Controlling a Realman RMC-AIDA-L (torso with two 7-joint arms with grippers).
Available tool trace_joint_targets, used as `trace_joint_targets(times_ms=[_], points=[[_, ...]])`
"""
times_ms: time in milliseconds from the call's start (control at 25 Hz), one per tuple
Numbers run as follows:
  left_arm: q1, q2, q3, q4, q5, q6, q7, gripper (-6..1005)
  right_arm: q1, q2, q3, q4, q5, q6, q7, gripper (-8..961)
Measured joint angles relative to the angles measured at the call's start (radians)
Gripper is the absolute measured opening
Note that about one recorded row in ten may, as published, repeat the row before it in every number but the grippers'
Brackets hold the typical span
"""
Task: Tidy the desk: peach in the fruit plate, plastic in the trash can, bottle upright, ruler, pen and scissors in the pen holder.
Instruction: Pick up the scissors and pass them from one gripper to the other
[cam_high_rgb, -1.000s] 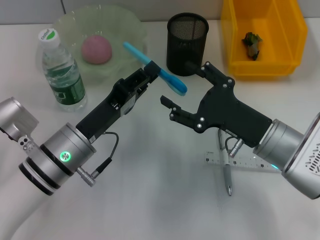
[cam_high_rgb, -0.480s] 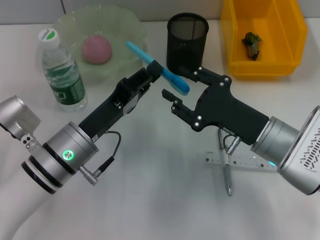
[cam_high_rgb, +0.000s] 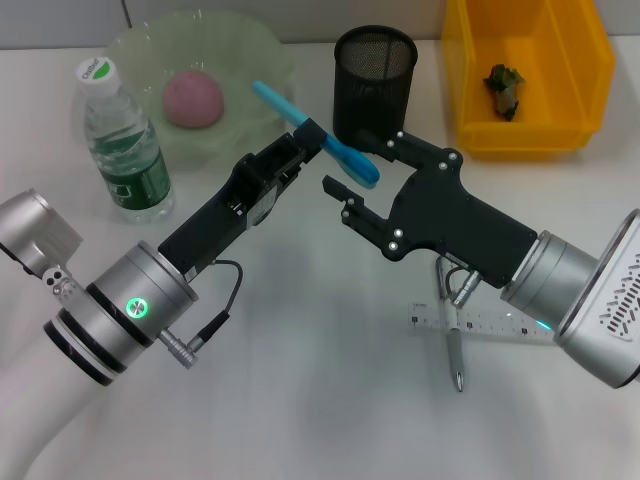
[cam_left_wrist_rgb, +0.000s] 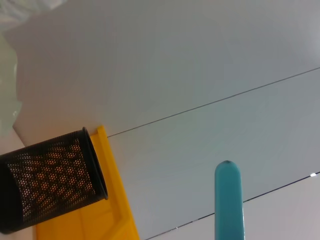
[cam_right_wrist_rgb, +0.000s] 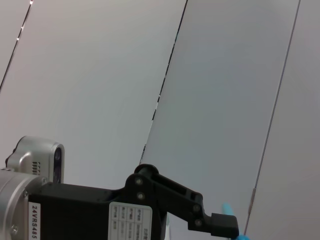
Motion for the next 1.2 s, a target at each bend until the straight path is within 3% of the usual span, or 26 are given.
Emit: trace_joint_targets(times_ms=[480, 680, 1200], points=[[0.004, 0.000, -0.005, 0.002, 0.000, 0.000, 0.000, 298, 0.001, 0.000, 0.000, 0.005, 0.003, 0.012, 0.000, 505], [0.002, 0.000, -0.005, 0.002, 0.000, 0.000, 0.000, 299, 0.002, 0.000, 0.000, 0.005, 0.003, 0.012, 0.000, 437], [0.002, 0.000, -0.002, 0.000, 0.000, 0.000, -0.001, 303, -0.003, 0.000, 0.013, 0.008, 0.003, 0.012, 0.000, 432]])
